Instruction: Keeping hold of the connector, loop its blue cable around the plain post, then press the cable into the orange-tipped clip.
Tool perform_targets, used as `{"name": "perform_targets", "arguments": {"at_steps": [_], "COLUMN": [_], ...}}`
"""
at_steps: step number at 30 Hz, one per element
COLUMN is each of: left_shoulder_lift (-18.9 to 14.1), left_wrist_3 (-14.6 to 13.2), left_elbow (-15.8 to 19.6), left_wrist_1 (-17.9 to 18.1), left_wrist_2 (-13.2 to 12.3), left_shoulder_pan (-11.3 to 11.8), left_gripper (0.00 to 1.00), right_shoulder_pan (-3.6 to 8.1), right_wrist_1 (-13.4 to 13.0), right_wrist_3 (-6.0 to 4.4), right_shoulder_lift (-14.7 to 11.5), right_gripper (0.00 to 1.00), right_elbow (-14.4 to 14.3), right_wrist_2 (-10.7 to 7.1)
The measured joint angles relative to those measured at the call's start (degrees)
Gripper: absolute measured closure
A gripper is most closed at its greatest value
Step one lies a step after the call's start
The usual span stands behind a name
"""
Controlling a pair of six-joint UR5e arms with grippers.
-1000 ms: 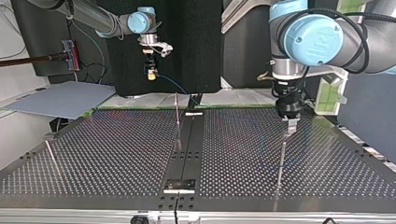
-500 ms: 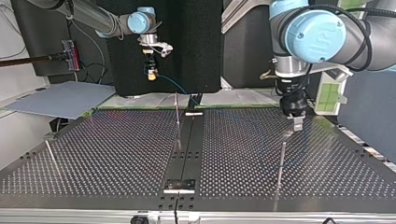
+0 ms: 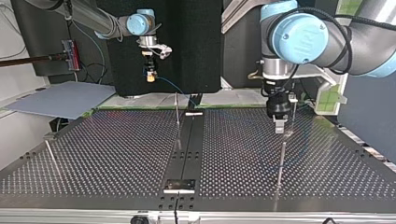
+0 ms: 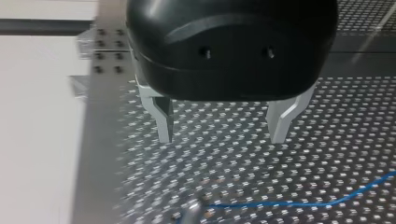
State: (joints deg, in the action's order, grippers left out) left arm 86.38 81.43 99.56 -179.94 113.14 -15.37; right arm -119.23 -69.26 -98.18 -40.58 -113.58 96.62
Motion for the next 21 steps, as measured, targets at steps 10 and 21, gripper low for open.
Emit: {"name": "perform_targets", "arguments": {"at_steps": [10, 21], "left_shoulder_lift": [5.2, 5.8], "left_wrist_3": [-5.4, -10.6], "left_elbow": [-1.3, -1.7], "left_wrist_1": [3.6, 9.7], "left_wrist_2": [4.6, 8.7], "left_shoulder_pan": [-2.6, -4.3], "left_gripper": [0.02, 0.02], "right_shoulder_pan": [-0.48, -0.25], "right_wrist_1": [1.2, 2.1], "right_wrist_3": [-0.27, -1.19], "right_shoulder_lift": [0.0, 0.0], "right_gripper": [1.0, 1.0], "right_elbow": [0.1, 0.1], "right_wrist_2": [0.04, 0.73]}}
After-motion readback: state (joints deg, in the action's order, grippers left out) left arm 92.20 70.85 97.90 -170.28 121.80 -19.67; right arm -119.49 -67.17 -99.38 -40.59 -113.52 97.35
